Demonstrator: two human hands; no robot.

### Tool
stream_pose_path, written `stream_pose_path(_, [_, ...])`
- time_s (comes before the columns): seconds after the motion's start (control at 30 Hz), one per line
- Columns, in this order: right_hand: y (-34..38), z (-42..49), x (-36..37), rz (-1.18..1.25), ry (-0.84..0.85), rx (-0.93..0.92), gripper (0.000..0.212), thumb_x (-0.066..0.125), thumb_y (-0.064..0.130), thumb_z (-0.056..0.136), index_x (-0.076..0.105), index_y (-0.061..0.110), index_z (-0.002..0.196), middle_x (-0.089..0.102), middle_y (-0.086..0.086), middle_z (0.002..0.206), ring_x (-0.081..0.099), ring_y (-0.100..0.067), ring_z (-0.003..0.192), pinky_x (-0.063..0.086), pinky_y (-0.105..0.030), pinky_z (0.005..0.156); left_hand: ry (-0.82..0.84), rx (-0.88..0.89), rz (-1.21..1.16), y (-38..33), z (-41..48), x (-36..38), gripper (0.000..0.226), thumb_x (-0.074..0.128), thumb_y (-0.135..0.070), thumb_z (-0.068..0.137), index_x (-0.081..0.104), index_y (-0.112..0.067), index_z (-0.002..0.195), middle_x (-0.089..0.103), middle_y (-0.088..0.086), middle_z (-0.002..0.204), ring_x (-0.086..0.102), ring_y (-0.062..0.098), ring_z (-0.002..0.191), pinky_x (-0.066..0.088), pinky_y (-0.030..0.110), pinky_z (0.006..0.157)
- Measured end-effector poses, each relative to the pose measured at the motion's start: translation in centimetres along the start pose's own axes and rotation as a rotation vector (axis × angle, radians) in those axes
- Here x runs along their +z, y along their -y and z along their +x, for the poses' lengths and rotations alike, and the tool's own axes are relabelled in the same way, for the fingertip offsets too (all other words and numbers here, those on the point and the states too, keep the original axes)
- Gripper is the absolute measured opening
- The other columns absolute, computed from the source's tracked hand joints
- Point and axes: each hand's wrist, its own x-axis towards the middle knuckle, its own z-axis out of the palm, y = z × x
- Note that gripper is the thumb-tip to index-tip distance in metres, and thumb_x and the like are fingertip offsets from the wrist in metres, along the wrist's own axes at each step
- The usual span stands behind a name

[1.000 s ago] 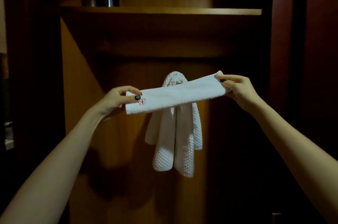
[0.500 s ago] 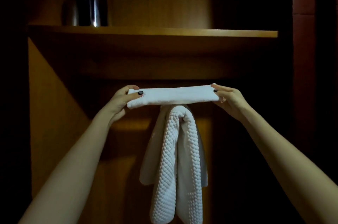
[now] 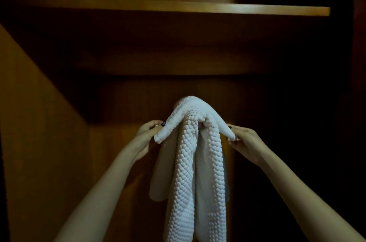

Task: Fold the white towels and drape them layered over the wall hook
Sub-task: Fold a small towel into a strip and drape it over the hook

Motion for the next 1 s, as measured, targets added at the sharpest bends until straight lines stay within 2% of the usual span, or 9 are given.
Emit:
stream_pose_path(0.1, [0.2, -0.7, 0.4, -0.158, -0.03, -0.033, 0.03, 0.055, 0.026, 0.099, 0.077, 0.011, 0.085, 0.062, -0.01, 0.082, 0.061, -0.013, 0.071, 0.05, -0.028, 0.069, 0.01, 0.084, 0.297, -0.9, -0.3, -0.5, 0.009, 0.06, -0.01, 0.094, 0.065, -0.011, 0.101, 0.066, 0.003, 0.092, 0.062, 0.006, 0.076, 0.05, 0.016, 0.063])
stream_pose_path(0.23, [2.2, -1.2, 1.7, -0.477, -0.122, -0.246, 0.033, 0.041, 0.036, 0.104, 0.072, 0.027, 0.105, 0.063, 0.008, 0.121, 0.052, -0.01, 0.123, 0.04, -0.03, 0.105, -0.011, 0.39, 0.529, -3.6, -1.3, 1.4, 0.016, 0.05, -0.01, 0.099, 0.06, -0.012, 0.112, 0.061, -0.003, 0.108, 0.058, -0.014, 0.089, 0.043, 0.003, 0.075])
stream_pose_path(0.33, [3.9, -2.1, 3.4, -0.477, -0.038, -0.36, 0.03, 0.038, 0.037, 0.105, 0.068, 0.037, 0.109, 0.068, 0.015, 0.116, 0.06, 0.005, 0.111, 0.05, -0.015, 0.09, 0.122, 0.44, 0.545, -4.5, -2.2, 3.3, 0.028, 0.041, -0.019, 0.103, 0.052, -0.018, 0.128, 0.056, -0.009, 0.125, 0.053, -0.015, 0.108, 0.041, 0.004, 0.087])
stream_pose_path(0.47, [3.6, -3.4, 4.7, -0.491, 0.119, -0.344, 0.024, 0.042, 0.047, 0.101, 0.062, 0.052, 0.112, 0.07, 0.021, 0.112, 0.065, 0.0, 0.107, 0.054, -0.016, 0.081, 0.23, 0.39, 0.542, -3.4, -3.6, 4.1, 0.054, 0.032, -0.04, 0.098, 0.036, -0.019, 0.148, 0.04, -0.007, 0.149, 0.039, 0.004, 0.135, 0.035, 0.013, 0.106])
stream_pose_path(0.63, [1.6, -5.3, 3.8, -0.448, 0.093, -0.316, 0.037, 0.044, 0.046, 0.101, 0.051, 0.037, 0.136, 0.06, 0.013, 0.131, 0.059, -0.004, 0.117, 0.051, -0.025, 0.095, 0.175, 0.412, 0.437, -1.3, -5.0, 3.7, 0.046, 0.023, -0.036, 0.104, 0.037, -0.023, 0.147, 0.041, -0.006, 0.149, 0.038, 0.007, 0.138, 0.029, 0.029, 0.117])
stream_pose_path(0.73, [0.6, -7.6, 2.8, -0.58, -0.039, -0.366, 0.049, 0.049, 0.044, 0.099, 0.046, 0.026, 0.144, 0.051, 0.008, 0.142, 0.049, 0.0, 0.123, 0.043, -0.006, 0.089, 0.02, 0.503, 0.479, -0.2, -6.6, 3.6, 0.045, 0.035, -0.036, 0.103, 0.042, -0.018, 0.143, 0.048, -0.015, 0.137, 0.044, 0.006, 0.13, 0.037, 0.008, 0.1])
stream_pose_path(0.8, [0.0, -9.7, 2.5, -0.716, -0.066, -0.371, 0.052, 0.051, 0.044, 0.098, 0.045, 0.024, 0.146, 0.047, 0.008, 0.147, 0.041, 0.0, 0.125, 0.037, -0.013, 0.1, -0.074, 0.544, 0.523, 0.1, -8.5, 4.2, 0.049, 0.043, -0.036, 0.102, 0.038, -0.014, 0.145, 0.041, -0.017, 0.136, 0.04, 0.003, 0.127, 0.032, -0.003, 0.09])
stream_pose_path(0.87, [-0.8, -12.8, 2.1, -0.802, -0.073, -0.347, 0.051, 0.054, 0.04, 0.097, 0.047, 0.022, 0.144, 0.047, 0.005, 0.147, 0.037, 0.001, 0.124, 0.034, -0.024, 0.106, -0.147, 0.578, 0.586, 0.7, -10.9, 5.0, 0.052, 0.044, -0.037, 0.099, 0.039, -0.012, 0.144, 0.041, -0.009, 0.14, 0.038, 0.005, 0.128, 0.031, 0.006, 0.1])
stream_pose_path(1.0, [-3.5, -20.7, 0.9, -0.96, -0.07, -0.295, 0.049, 0.055, 0.035, 0.098, 0.047, 0.019, 0.143, 0.047, 0.001, 0.146, 0.041, -0.006, 0.132, 0.03, -0.024, 0.107, -0.165, 0.675, 0.777, 4.0, -17.6, 7.3, 0.051, 0.05, -0.028, 0.094, 0.047, -0.002, 0.138, 0.046, 0.014, 0.143, 0.036, 0.023, 0.135, 0.027, 0.037, 0.113])
